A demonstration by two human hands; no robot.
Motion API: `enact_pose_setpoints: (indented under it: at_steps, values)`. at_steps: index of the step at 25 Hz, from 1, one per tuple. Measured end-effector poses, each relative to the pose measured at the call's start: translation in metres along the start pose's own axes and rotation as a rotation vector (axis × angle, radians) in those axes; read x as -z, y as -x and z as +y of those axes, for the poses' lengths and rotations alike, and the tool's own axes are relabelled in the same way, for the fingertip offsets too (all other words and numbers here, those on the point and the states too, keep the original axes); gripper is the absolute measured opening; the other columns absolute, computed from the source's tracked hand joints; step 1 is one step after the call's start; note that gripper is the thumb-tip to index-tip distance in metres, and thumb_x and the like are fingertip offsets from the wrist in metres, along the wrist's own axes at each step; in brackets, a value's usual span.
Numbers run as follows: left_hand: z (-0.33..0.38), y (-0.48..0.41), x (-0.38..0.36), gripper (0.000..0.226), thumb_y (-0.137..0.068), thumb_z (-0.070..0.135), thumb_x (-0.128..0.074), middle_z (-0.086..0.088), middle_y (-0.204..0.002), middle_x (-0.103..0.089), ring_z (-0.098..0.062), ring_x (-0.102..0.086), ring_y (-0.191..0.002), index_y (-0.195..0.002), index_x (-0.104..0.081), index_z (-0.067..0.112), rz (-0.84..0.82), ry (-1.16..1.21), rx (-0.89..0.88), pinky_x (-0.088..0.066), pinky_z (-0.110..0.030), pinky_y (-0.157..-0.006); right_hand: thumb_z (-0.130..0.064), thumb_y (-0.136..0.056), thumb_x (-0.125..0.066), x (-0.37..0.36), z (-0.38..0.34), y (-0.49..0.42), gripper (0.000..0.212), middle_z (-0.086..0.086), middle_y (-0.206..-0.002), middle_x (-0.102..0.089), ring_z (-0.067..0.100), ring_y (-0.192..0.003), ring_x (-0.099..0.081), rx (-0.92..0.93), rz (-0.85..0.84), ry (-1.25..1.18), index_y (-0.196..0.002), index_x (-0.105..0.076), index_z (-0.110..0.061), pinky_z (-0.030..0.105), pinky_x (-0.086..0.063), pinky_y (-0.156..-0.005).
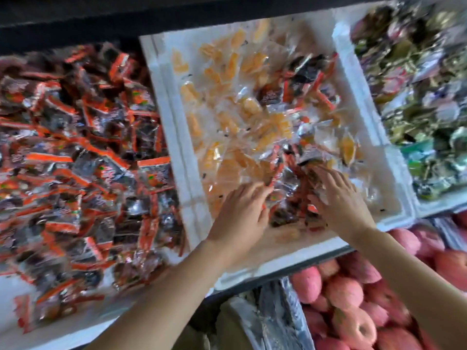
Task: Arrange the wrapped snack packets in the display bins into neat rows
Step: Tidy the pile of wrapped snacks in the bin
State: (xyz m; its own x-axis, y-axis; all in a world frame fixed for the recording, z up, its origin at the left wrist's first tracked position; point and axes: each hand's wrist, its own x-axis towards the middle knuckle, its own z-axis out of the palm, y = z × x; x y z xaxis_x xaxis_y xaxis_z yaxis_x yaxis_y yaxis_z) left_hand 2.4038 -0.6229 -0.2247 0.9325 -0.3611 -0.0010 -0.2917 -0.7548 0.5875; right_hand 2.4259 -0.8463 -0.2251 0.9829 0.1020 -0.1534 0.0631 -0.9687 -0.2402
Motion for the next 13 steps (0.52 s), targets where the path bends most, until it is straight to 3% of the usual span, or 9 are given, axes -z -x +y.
enact_pose_setpoints:
  at_steps: [5, 9, 11, 13]
  values:
    - [0.026, -0.052, -0.025, 0.062, -0.095, 0.031, -0.056, -0.006, -0.145, -0.041, -0.024, -0.037, -0.133, -0.147, -0.028, 0.014, -0.039, -0.011, 0.181, -0.024, -0.035, -0.111, -0.042, -0.09, -0.051, 0.01, 0.03, -0.014, 0.06, 0.009, -0.135, -0.051, 0.03, -0.128, -0.041, -0.037, 0.044, 0.068, -0.142, -0.038, -0.015, 0.042, -0.03, -0.105]
    - [0.028, -0.066, -0.04, 0.064, -0.086, 0.032, -0.067, -0.004, -0.134, -0.054, -0.023, -0.048, -0.126, -0.138, -0.037, 0.011, 0.068, -0.028, 0.265, -0.028, -0.036, -0.108, -0.059, -0.089, -0.041, 0.014, 0.025, -0.026, 0.068, 0.004, -0.138, -0.049, 0.025, -0.132, -0.034, -0.027, -0.037, 0.158, -0.144, -0.033, -0.02, 0.039, -0.024, -0.105]
    - [0.03, -0.067, -0.042, 0.048, -0.085, 0.026, -0.069, -0.004, -0.121, -0.062, -0.023, -0.055, -0.115, -0.126, -0.05, 0.011, 0.125, 0.017, 0.299, -0.037, -0.04, -0.104, -0.066, -0.086, -0.039, 0.009, 0.013, -0.034, 0.076, 0.003, -0.141, -0.046, 0.025, -0.134, -0.031, -0.055, -0.082, 0.155, -0.144, -0.03, -0.018, 0.043, -0.021, -0.108]
    - [0.032, -0.064, -0.039, 0.024, -0.088, 0.02, -0.067, -0.001, -0.099, -0.064, -0.021, -0.059, -0.093, -0.108, -0.059, 0.01, 0.132, 0.066, 0.285, -0.044, -0.031, -0.085, -0.064, -0.086, -0.044, 0.007, 0.004, -0.039, 0.074, 0.002, -0.141, -0.045, 0.024, -0.134, -0.031, -0.079, -0.117, 0.15, -0.143, -0.029, -0.019, 0.047, -0.018, -0.111]
